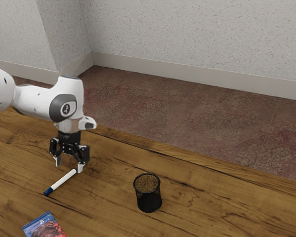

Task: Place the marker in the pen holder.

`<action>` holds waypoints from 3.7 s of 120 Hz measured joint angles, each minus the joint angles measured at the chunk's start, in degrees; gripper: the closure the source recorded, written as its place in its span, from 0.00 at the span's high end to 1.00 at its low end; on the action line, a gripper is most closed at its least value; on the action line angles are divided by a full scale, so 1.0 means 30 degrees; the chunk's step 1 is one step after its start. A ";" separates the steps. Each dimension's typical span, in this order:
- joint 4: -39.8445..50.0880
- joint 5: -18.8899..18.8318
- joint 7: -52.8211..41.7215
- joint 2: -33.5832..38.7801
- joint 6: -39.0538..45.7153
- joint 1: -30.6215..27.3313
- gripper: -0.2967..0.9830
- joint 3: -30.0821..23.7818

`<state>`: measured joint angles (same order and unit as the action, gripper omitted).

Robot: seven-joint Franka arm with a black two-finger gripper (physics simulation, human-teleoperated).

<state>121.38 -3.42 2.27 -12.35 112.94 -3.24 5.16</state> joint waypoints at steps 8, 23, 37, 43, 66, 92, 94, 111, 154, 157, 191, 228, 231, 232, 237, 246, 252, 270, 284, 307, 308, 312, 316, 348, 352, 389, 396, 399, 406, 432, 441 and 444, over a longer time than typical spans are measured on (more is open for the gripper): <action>0.0440 -0.0030 -0.0384 0.0097 0.0189 -0.0102 0.77 -0.0004; 0.1272 -0.0087 -0.1002 0.0436 0.0450 -0.0167 0.77 0.0005; 0.1768 -0.0111 -0.1486 0.0717 0.0657 -0.0390 0.77 0.0007; 0.1924 -0.0159 -0.1673 0.0845 0.0784 -0.0418 0.77 0.0007; 0.1898 -0.0409 -0.2397 0.0669 0.1369 -0.0948 0.77 0.0015; 0.1564 -0.0442 -0.3282 0.0021 0.1964 -0.1278 0.77 0.0011; 0.1527 -0.0435 -0.3343 -0.0042 0.1991 -0.1363 0.77 0.0018; 0.1259 -0.0397 -0.3820 -0.0414 0.2144 -0.1576 0.77 0.0016; 0.0281 -0.0383 -0.4771 -0.1635 0.2188 -0.1558 0.74 -0.0020; 0.0277 -0.0404 -0.4817 -0.1610 0.2196 -0.1518 0.71 -0.0050; 0.0152 -0.0623 -0.5231 -0.1603 0.2239 -0.1409 0.33 -0.0167; 0.0178 -0.0537 -0.5440 -0.1885 0.2297 -0.1452 0.22 -0.0345; 0.0178 -0.0545 -0.5443 -0.1891 0.2304 -0.1458 0.21 -0.0345; 0.0178 -0.0548 -0.5443 -0.1892 0.2306 -0.1460 0.21 -0.0346; 0.0179 -0.0574 -0.5439 -0.1892 0.2320 -0.1464 0.19 -0.0346; 0.0182 -0.0695 -0.5405 -0.1587 0.2363 -0.1431 0.18 -0.0400; 0.0181 -0.0840 -0.5360 -0.1051 0.2401 -0.1228 0.17 -0.0654; 0.0540 -0.1965 -0.5129 0.1192 0.3290 -0.0573 0.15 -0.1516; 0.1132 -0.2850 -0.4780 0.3356 0.4739 -0.0225 0.15 -0.2631; 0.3222 -0.4144 -0.3296 0.5393 1.0321 0.0845 0.15 -0.4014; 0.3261 -0.4165 -0.3218 0.5402 1.0635 0.0817 0.15 -0.4087; 0.3345 -0.4217 -0.2911 0.5296 1.1886 0.0677 0.15 -0.4370; 0.3364 -0.4201 -0.2627 0.4982 1.3120 0.0588 0.15 -0.4575; 0.3250 -0.2541 -0.1239 0.2088 2.1398 0.0930 0.15 -0.5752; 0.3243 -0.2190 -0.1148 0.1839 2.2101 0.1124 0.15 -0.5927; 0.3228 0.0355 -0.0591 0.0912 2.5220 0.2095 0.15 -0.6854; 0.3339 0.0591 -0.0520 0.0915 2.5422 0.2076 0.15 -0.6860; 0.3381 0.0735 -0.0492 0.0915 2.5491 0.2104 0.15 -0.6861; 0.3450 0.1279 -0.0430 0.0854 2.5621 0.2523 0.15 -0.6862; 0.4232 0.2935 -0.0225 0.1548 2.5554 0.3514 0.15 -0.6866; 0.5181 0.3554 -0.0130 0.2737 2.5019 0.3554 0.15 -0.6863; 0.5508 0.3731 -0.0093 0.3069 2.4850 0.3568 0.15 -0.6859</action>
<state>137.91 7.77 1.99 -3.14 187.49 7.46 -15.41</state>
